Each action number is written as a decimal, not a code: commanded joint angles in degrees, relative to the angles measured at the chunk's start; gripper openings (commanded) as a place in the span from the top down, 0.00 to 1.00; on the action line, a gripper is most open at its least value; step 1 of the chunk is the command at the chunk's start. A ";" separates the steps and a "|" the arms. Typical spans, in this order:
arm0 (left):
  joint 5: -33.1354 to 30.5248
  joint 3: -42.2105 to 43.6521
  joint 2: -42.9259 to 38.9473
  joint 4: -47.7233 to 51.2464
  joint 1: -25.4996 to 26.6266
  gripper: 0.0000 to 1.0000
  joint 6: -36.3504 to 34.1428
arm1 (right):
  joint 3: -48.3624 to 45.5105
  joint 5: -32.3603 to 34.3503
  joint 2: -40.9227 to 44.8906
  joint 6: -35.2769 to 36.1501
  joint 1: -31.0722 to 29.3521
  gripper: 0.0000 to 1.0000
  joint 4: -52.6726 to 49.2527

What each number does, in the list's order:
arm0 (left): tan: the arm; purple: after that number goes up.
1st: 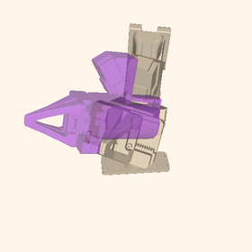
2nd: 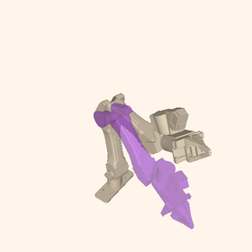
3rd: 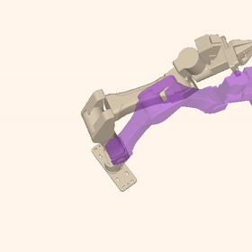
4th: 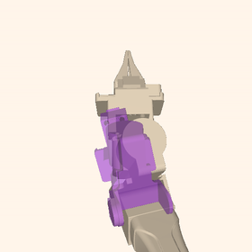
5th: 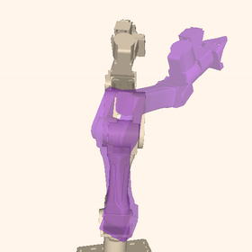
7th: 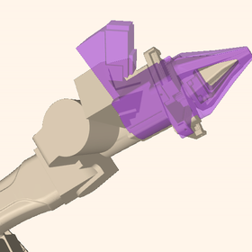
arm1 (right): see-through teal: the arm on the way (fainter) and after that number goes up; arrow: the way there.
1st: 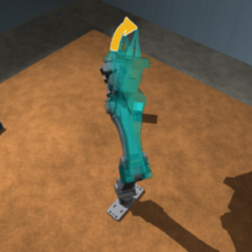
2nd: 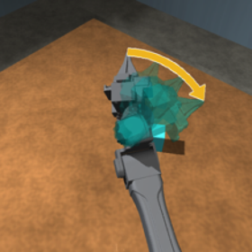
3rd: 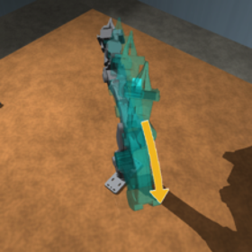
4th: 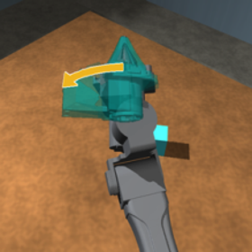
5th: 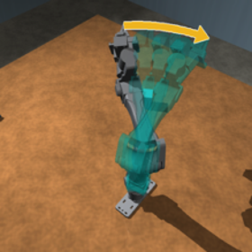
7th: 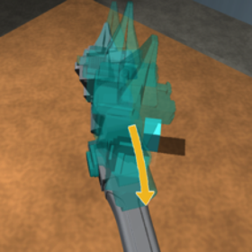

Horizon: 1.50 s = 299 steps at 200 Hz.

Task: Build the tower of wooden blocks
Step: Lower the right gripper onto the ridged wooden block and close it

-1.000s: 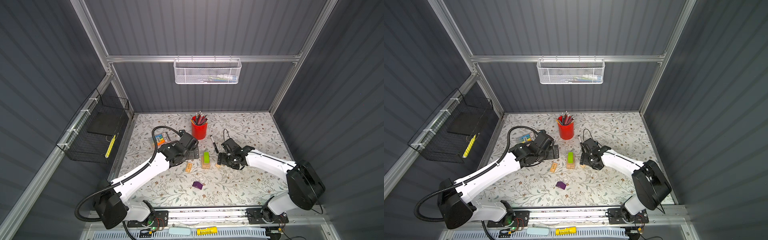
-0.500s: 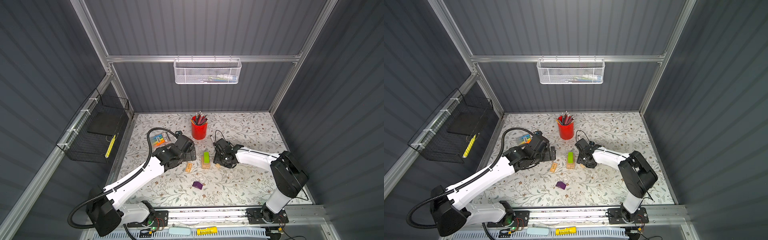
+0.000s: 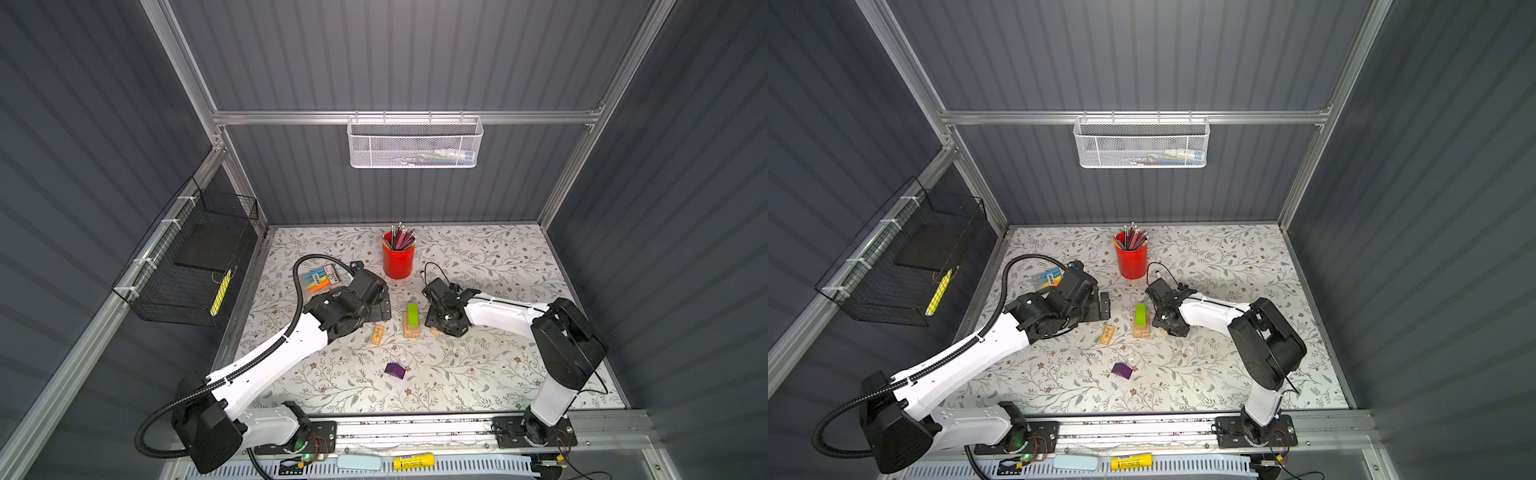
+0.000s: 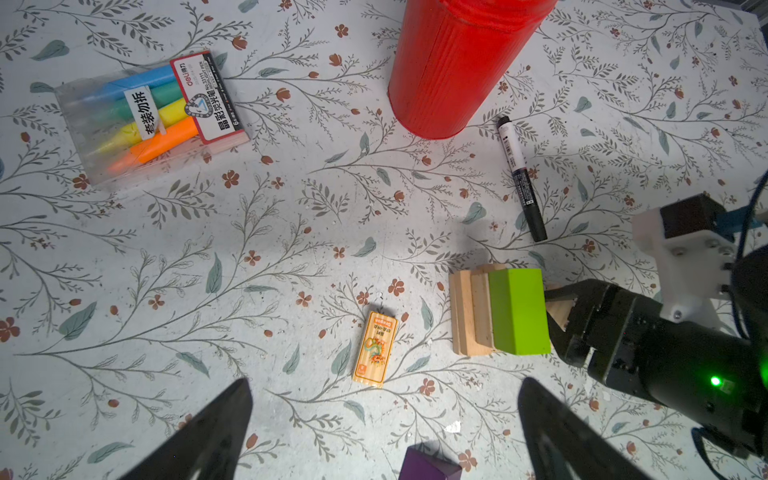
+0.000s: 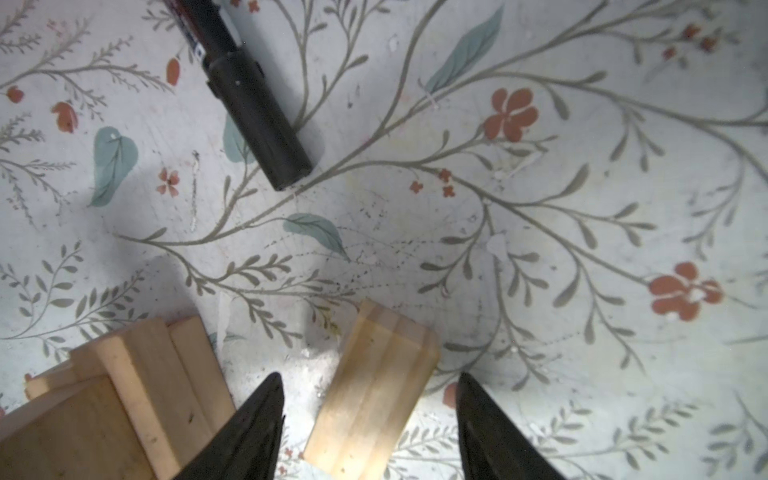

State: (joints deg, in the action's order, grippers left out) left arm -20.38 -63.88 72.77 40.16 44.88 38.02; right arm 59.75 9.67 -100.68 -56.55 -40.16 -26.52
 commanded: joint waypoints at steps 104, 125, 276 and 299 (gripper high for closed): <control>1.56 -0.37 0.50 -0.35 -0.41 0.00 0.39 | -6.40 1.08 3.93 4.87 -1.41 0.47 -1.60; 1.69 -1.50 1.48 0.26 -0.41 0.00 0.35 | -5.35 -0.95 2.91 8.02 -0.89 0.48 -0.83; 1.66 -1.12 2.31 -0.05 -0.41 0.00 0.61 | -1.36 -3.41 -2.31 23.49 2.09 0.59 -1.43; 1.65 -0.81 1.78 -0.25 -0.45 0.00 0.93 | -2.65 -4.76 -2.27 23.05 2.11 0.60 -0.50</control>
State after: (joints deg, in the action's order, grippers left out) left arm -19.29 -63.90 74.63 40.14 44.88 38.11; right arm 58.30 7.81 -101.01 -34.22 -38.04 -26.98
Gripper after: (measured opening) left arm 0.996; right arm 0.407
